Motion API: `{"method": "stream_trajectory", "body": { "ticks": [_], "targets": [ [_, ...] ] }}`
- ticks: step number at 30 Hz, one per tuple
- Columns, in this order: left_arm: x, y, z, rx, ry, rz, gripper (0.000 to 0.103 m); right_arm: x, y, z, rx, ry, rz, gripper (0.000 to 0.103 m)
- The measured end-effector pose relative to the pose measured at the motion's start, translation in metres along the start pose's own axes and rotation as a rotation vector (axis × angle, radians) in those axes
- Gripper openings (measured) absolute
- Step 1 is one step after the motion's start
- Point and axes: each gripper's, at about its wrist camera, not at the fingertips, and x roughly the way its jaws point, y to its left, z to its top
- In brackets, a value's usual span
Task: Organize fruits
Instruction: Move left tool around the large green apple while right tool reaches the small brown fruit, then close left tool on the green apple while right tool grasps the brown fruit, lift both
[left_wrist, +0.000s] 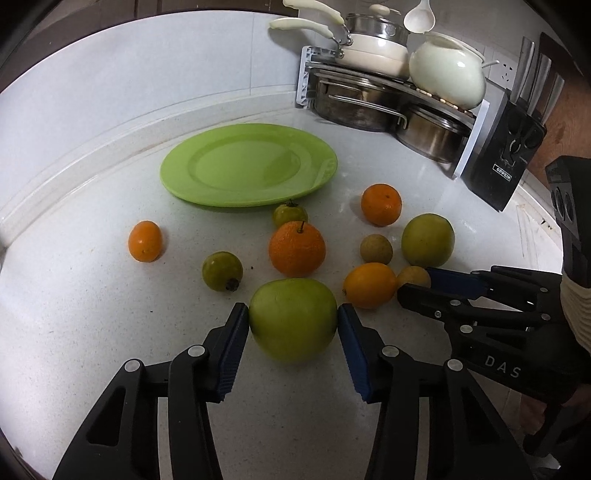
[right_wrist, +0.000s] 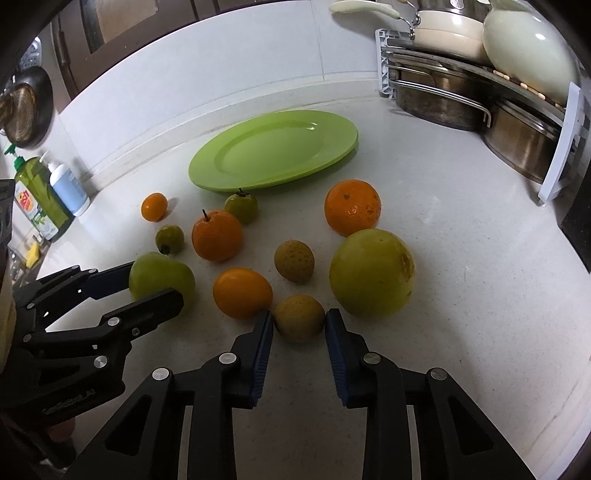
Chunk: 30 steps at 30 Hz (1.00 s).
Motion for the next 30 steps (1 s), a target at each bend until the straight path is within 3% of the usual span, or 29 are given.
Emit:
{"method": "stream_trajectory", "body": {
  "ticks": [17,30],
  "targets": [
    [-0.026,0.008,-0.001,-0.015,-0.040,0.006,0.048,-0.035,0.020,0.004,-0.033,-0.080,-0.015,0.030],
    [-0.046,0.011,0.022,0.027,-0.145,0.050,0.048,-0.048,0.033,0.029,-0.073,-0.146,-0.006,0.030]
  ]
}}
